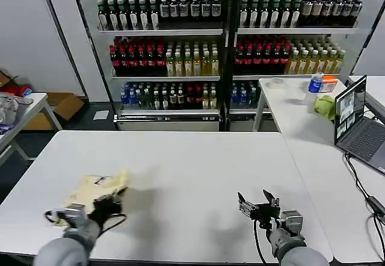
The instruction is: Fold and organize the clothes.
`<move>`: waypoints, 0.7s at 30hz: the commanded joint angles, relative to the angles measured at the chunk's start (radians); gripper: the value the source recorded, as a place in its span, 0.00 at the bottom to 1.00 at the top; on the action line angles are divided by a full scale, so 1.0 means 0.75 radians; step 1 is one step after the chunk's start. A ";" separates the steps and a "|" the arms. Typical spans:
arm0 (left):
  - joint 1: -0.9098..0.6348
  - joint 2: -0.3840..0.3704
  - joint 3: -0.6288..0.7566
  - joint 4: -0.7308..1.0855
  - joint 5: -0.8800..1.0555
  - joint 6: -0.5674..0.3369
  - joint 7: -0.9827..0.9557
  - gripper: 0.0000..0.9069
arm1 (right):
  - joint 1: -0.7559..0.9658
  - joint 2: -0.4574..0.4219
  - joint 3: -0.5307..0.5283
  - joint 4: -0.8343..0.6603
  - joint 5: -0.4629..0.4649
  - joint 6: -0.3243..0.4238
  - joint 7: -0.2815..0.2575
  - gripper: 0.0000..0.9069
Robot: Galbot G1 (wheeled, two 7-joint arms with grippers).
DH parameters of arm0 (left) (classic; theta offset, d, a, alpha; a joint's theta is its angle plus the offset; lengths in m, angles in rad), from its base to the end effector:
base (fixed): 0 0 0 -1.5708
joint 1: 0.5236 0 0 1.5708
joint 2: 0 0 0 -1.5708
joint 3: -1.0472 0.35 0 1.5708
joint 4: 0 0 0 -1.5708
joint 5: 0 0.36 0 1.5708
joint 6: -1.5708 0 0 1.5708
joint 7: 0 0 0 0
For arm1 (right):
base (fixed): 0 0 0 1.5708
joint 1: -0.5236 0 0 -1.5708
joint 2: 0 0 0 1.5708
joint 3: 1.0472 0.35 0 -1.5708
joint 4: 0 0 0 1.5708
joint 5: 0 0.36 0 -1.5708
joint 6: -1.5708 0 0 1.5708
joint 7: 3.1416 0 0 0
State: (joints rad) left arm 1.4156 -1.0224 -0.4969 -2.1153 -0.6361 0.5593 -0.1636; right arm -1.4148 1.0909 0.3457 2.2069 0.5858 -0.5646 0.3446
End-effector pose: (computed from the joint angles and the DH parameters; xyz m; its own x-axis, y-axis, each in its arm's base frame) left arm 0.2354 0.0782 -0.2450 -0.8711 0.1708 0.4604 0.1605 0.9851 -0.0618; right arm 0.2141 -0.0174 -0.2372 -0.8851 -0.1471 0.4416 -0.1327 0.9891 0.0636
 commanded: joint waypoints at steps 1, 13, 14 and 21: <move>-0.305 -0.191 0.455 0.150 0.122 0.004 -0.071 0.02 | 0.008 0.002 0.001 -0.018 0.001 0.000 -0.003 1.00; -0.523 -0.352 0.666 0.354 0.157 -0.025 -0.068 0.30 | 0.031 -0.004 0.007 -0.029 0.005 0.000 -0.010 1.00; -0.538 -0.367 0.671 0.377 0.156 -0.026 -0.067 0.50 | 0.033 -0.004 0.008 -0.031 0.005 0.001 -0.012 1.00; -0.577 -0.429 0.671 0.397 0.038 -0.162 -0.036 1.00 | 0.044 -0.001 0.008 -0.034 0.000 0.004 -0.021 1.00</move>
State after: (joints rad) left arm 1.0806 -1.2586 -0.0843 -1.8900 -0.5528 0.5218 -0.1978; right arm -1.3841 1.0900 0.3520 2.1838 0.5870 -0.5638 0.3297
